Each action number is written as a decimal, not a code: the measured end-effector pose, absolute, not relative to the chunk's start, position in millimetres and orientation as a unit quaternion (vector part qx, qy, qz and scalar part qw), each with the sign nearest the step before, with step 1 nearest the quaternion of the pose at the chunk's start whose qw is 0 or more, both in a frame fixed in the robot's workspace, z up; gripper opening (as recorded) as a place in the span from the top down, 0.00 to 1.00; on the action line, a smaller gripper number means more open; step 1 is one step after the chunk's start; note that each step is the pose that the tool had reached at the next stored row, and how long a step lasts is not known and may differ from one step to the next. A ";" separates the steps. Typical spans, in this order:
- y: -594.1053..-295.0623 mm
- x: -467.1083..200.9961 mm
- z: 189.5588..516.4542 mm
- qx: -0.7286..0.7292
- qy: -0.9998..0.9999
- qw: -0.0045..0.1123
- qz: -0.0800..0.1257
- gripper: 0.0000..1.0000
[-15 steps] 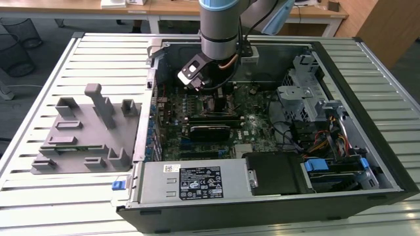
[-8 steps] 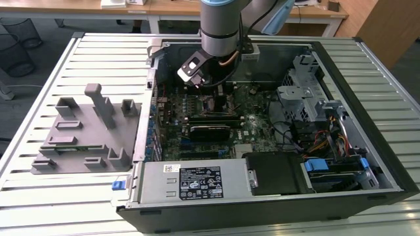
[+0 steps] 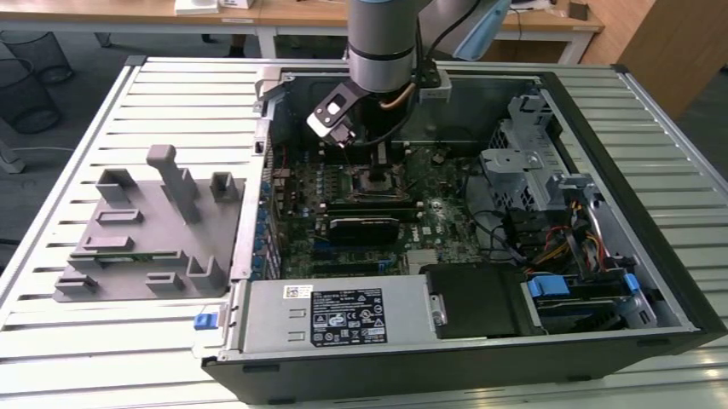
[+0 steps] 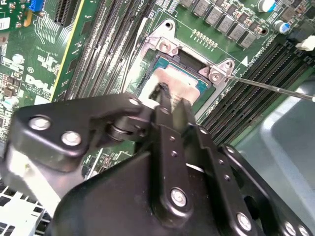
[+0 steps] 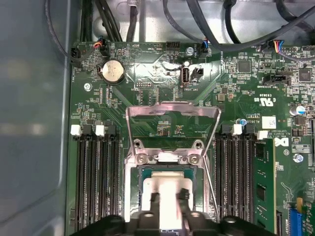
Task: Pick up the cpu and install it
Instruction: 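Place the cpu into insertion slot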
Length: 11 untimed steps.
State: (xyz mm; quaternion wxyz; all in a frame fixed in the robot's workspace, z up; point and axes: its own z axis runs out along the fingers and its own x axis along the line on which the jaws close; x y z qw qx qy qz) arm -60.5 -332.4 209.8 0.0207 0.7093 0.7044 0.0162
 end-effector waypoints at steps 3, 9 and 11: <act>-332.4 -60.5 211.7 0.709 0.704 0.020 0.016 0.82; -332.4 -60.5 214.2 0.709 0.704 0.020 0.015 0.89; -332.3 -60.5 215.7 0.709 0.704 0.019 0.015 0.89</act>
